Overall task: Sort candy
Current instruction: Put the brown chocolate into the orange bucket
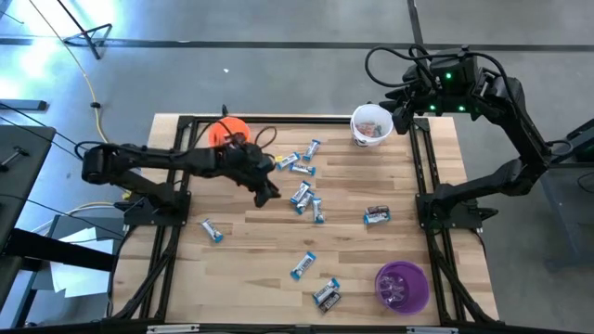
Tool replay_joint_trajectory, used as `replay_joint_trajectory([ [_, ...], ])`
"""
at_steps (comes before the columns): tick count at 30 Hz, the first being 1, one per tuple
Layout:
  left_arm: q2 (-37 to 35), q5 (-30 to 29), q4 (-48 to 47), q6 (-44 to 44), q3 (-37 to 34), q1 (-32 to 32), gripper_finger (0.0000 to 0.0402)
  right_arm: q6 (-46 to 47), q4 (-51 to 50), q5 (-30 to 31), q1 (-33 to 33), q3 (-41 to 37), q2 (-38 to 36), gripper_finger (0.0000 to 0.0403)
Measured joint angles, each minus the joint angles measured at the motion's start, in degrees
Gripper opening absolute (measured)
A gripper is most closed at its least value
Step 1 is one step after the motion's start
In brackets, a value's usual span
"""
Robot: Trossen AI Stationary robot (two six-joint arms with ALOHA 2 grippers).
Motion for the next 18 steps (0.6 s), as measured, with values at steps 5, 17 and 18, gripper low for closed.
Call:
replay_joint_trajectory([
  [5, 0.1, 2.3, 1.5, -2.9, 0.0, -4.7, 0.0122, 0.0, 0.0, 0.0, 0.0, 0.0, 0.0, 0.0149],
  [17, 5.8, 1.3, 7.9, -6.4, 2.2, -19.2, 0.0122, 0.0, 0.0, 0.0, 0.0, 0.0, 0.0, 0.0149],
  [18, 6.9, 1.3, 8.2, -6.3, 3.5, -20.0, 0.0122, 0.0, 0.0, 0.0, 0.0, 0.0, 0.0, 0.0149],
])
